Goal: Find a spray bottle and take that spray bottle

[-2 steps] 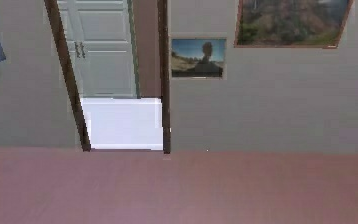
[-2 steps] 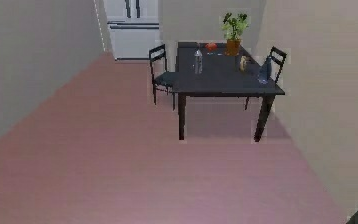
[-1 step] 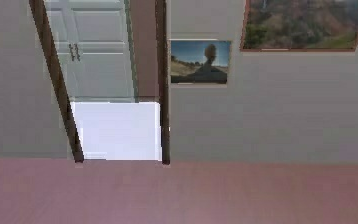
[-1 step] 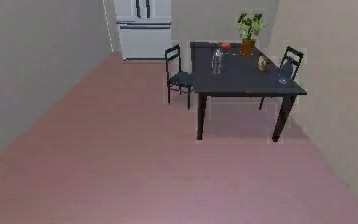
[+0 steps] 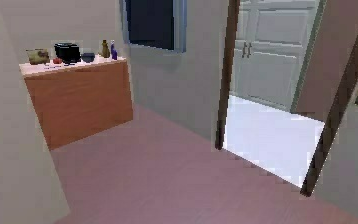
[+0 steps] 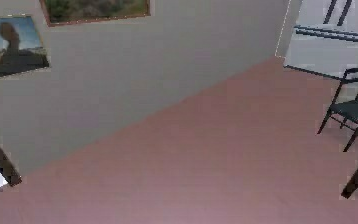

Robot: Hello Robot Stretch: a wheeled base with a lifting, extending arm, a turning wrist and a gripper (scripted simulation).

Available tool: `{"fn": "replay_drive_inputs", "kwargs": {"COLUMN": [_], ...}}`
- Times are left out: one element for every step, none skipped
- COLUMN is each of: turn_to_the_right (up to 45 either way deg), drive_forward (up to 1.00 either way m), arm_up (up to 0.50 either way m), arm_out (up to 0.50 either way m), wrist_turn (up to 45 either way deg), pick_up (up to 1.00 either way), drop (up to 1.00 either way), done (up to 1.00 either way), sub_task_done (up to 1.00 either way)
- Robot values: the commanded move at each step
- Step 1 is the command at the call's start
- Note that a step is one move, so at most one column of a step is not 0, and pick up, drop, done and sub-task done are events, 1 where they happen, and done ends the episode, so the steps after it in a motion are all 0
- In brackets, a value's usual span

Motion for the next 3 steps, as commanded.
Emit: {"fn": "replay_drive_inputs", "kwargs": {"turn_to_the_right": [-12.0,0.0,-3.0], "drive_forward": [0.0,1.0,0.0], "arm_up": [0.0,0.0,0.0], "arm_out": [0.0,0.0,0.0], "wrist_turn": [0.0,0.0,0.0], "pick_up": [0.0,0.0,0.0], "drop": [0.0,0.0,0.0], "done": [0.0,0.0,0.0], "sub_task_done": [0.0,0.0,0.0]}}
